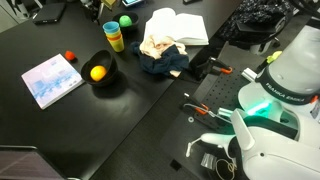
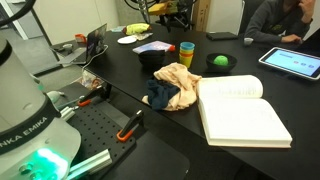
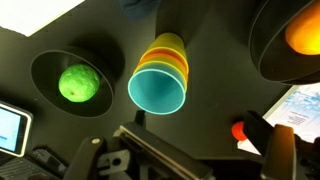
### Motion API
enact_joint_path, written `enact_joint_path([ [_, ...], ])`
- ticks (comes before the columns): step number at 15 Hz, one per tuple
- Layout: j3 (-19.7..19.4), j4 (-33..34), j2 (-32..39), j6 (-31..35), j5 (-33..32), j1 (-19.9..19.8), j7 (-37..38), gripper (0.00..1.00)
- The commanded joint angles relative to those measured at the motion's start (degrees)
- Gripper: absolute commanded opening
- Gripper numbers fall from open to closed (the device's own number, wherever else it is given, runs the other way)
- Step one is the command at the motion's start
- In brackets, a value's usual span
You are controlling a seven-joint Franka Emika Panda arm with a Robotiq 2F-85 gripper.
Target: Shift the bowl to the left, then separate the cups
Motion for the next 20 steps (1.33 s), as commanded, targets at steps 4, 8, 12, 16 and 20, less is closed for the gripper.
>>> enact_joint_path([
  [4,1.26,3.64,6.21,4.43,18.84,-2.29,-26.8,1.0],
  [8,3.5,6.98,10.01,3.17,25.03,-3.06,-36.48,1.0],
  [12,3.08,10.11,12.9,1.88,24.97,-3.05,-41.48,1.0],
  [16,2.87,11.96,14.75,1.01,25.34,-3.92,-43.34,1.0],
  [20,3.37,12.91,15.54,0.86,25.39,-4.55,-44.33,0.68],
])
